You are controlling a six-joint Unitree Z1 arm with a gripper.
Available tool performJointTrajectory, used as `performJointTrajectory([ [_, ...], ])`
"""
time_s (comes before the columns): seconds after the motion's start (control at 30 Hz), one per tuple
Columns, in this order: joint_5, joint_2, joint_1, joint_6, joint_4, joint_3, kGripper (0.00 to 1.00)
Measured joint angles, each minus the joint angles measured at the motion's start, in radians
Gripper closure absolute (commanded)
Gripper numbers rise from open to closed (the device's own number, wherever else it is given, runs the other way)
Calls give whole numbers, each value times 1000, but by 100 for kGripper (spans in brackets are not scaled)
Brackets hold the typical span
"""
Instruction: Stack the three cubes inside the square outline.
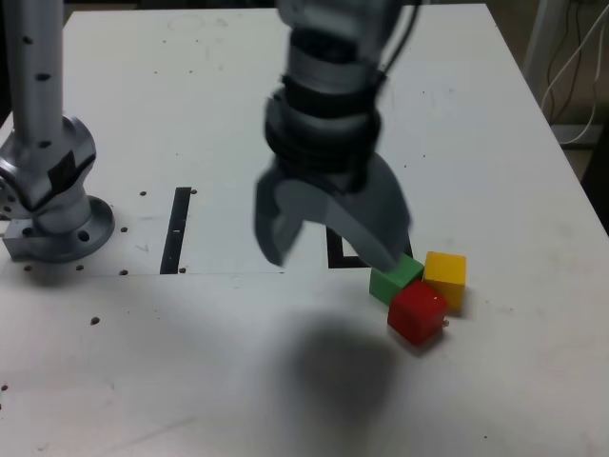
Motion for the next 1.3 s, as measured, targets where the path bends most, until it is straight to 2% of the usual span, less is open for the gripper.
performJointTrajectory([
  [0.13, -1, 76, -28, -3, -1, -120, 1],
  [0.23, -1, 110, -35, -3, -1, -147, 1],
  [0.43, 19, 144, -35, -28, -6, -149, 1],
  [0.73, 18, 212, -36, -27, -55, -156, 1],
  [0.97, 34, 225, -37, -23, -110, -138, 1],
  [1.3, 42, 244, -19, 1, -141, -109, 3],
])
